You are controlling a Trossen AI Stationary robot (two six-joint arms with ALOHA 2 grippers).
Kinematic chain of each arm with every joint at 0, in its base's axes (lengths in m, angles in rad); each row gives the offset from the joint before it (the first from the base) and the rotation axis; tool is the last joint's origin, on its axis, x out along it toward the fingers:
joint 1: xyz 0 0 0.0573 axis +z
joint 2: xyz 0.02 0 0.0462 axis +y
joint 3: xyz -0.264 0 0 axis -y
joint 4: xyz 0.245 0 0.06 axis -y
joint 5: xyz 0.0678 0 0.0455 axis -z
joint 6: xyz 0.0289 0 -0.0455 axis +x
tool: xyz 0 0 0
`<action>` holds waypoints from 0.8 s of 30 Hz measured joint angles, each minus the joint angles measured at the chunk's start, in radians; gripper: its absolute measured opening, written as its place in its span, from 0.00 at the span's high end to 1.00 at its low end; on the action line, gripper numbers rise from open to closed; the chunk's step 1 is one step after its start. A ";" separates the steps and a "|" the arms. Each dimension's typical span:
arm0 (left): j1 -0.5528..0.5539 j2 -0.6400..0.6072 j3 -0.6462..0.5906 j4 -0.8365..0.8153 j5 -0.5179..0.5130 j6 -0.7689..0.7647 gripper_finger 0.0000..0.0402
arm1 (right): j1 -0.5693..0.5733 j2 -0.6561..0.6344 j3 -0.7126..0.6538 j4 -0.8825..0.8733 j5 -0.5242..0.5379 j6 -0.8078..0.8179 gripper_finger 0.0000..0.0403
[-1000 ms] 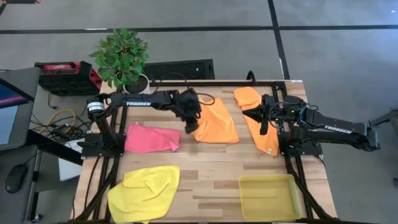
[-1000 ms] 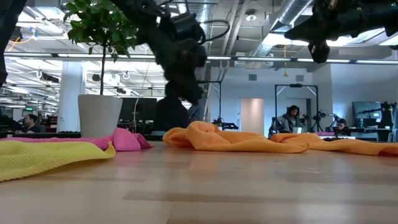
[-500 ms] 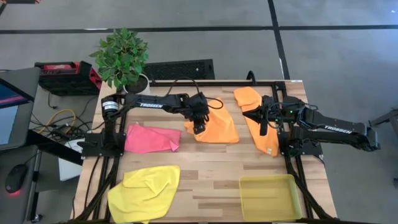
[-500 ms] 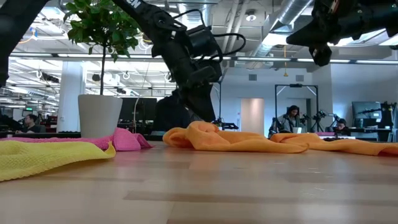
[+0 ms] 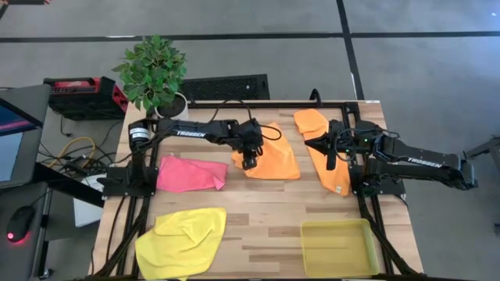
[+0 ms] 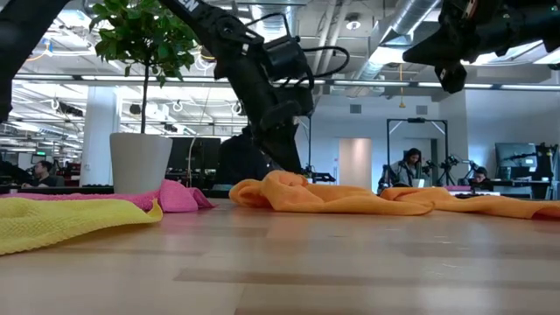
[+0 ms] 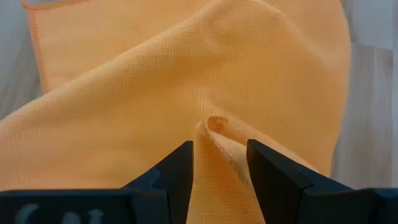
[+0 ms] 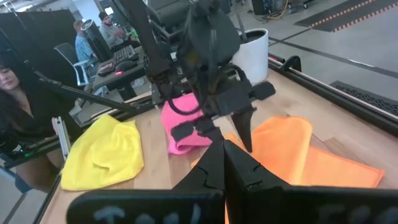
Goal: Fold microfiber towels
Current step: Fold the left orange microfiber cloth
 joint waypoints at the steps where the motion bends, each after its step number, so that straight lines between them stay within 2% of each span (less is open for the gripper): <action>1: 0.000 0.010 -0.002 -0.006 0.013 -0.004 0.65 | 0.000 0.000 0.000 0.000 0.000 0.000 0.97; 5: 0.000 0.040 0.003 0.004 0.075 -0.032 0.65 | 0.000 0.000 0.000 0.000 0.000 0.000 0.97; 8: -0.002 0.042 0.005 -0.002 0.077 -0.042 0.70 | 0.000 0.000 0.000 0.000 0.000 0.000 0.97; 15: 0.000 -0.004 0.007 -0.041 0.102 -0.051 0.97 | 0.000 0.000 0.000 -0.001 0.000 0.000 0.97; 24: -0.003 -0.131 0.007 -0.189 0.096 -0.167 1.00 | 0.013 0.000 0.000 -0.083 -0.004 -0.116 0.97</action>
